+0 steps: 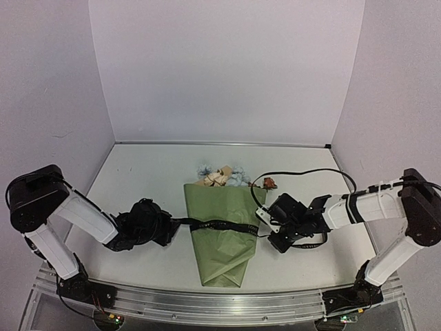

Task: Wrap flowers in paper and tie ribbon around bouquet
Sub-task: Tie the ribbon around the folded bouquet.

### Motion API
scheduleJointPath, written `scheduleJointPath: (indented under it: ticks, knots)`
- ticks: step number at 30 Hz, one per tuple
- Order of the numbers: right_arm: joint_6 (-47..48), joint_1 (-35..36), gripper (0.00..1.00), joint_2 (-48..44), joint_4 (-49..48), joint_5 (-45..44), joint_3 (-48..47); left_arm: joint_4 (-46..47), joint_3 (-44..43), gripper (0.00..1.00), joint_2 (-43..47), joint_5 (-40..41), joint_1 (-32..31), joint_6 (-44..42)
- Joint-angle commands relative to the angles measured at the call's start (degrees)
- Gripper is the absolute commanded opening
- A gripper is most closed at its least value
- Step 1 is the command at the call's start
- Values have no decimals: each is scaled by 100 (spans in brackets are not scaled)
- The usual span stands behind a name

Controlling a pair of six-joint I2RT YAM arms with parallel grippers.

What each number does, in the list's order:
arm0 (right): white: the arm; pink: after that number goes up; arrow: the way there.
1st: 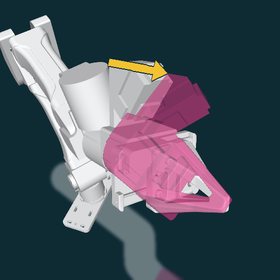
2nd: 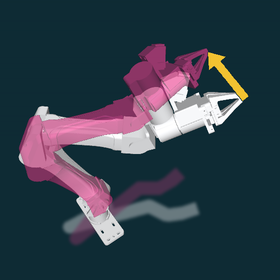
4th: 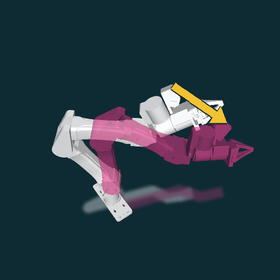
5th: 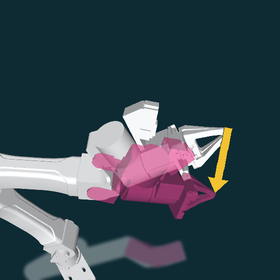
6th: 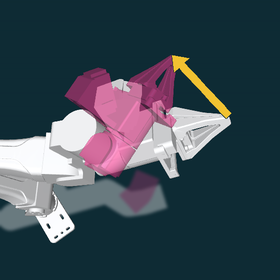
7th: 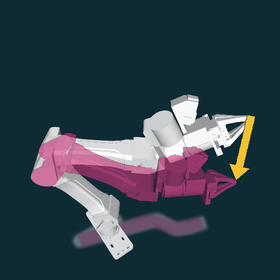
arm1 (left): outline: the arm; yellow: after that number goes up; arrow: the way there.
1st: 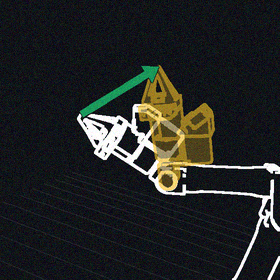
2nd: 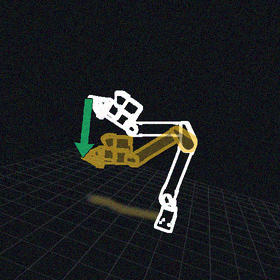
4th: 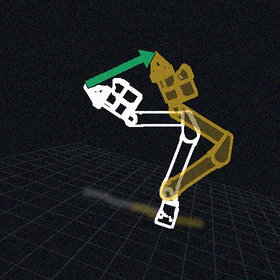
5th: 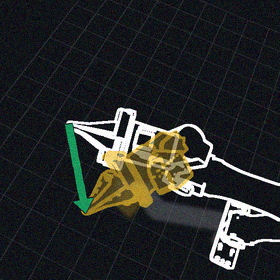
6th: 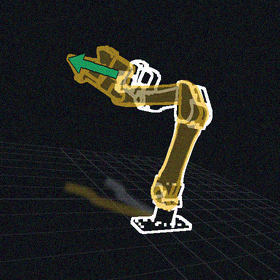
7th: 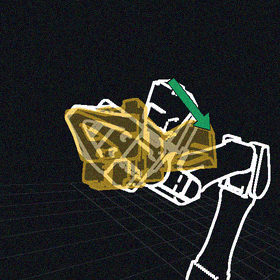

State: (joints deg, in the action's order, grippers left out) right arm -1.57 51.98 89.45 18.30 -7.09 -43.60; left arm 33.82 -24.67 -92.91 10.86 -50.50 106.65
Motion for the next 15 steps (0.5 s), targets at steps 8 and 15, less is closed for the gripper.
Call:
scheduleJointPath:
  ticks: [8,15]
  knots:
    - [-72,85,0,-175,283,-120,-344,854,-44,43,-352,-365,-76,443]
    - [-72,93,0,-91,301,-123,-406,1086,-117,57,-616,-348,-82,576]
